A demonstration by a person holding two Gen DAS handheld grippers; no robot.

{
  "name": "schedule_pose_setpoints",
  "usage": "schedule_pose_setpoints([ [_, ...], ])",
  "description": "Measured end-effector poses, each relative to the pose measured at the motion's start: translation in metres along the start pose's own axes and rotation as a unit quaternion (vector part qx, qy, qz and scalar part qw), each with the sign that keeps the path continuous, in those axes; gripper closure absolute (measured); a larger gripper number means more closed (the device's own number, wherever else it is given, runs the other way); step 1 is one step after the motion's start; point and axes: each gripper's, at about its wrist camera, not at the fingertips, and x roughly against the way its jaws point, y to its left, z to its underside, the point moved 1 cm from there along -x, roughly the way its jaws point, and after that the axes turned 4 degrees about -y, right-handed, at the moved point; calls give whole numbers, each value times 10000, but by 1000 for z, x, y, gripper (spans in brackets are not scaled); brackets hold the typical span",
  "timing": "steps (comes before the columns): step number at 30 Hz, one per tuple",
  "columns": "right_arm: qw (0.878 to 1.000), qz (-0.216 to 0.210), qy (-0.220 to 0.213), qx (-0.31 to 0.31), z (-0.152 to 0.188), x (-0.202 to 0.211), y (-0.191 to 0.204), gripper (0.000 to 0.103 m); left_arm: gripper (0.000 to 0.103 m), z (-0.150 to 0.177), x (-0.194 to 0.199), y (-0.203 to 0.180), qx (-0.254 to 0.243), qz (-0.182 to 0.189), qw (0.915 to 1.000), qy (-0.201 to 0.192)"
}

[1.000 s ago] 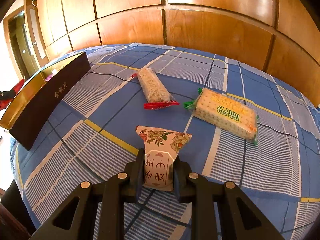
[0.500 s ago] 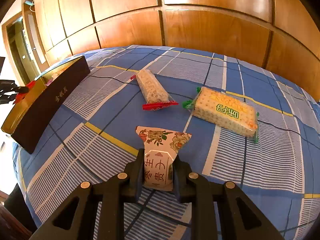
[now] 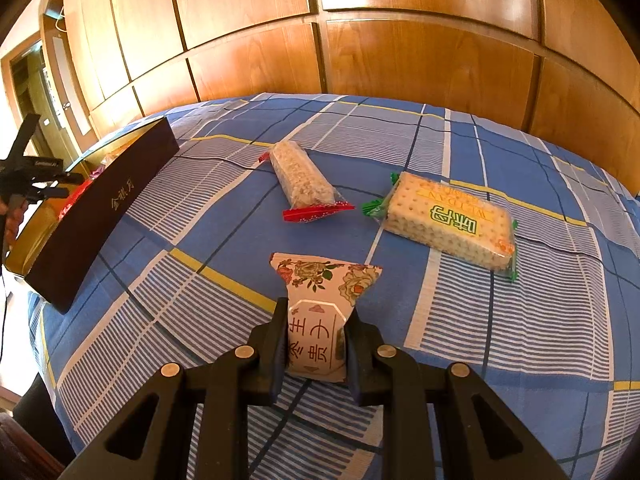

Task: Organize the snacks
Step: 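Carry the red pack over the gold tray with the left gripper while the right gripper holds the peanut candy, then open the left gripper to drop the red pack into the tray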

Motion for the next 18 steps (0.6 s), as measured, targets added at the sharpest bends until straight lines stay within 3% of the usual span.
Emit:
schedule_pose_setpoints([
  [8,10000,28,-5,14,0,0,0,79,48,34,34,8,73,-69,9996,-266],
  [12,10000,53,-4,32,0,0,1,79,48,39,28,4,-57,-113,9999,-87],
  [15,10000,63,-9,24,0,0,2,79,55,40,17,8,125,-30,9997,223],
  [18,10000,67,-17,-2,0,0,2,79,60,37,9,6,67,-19,9997,254],
])
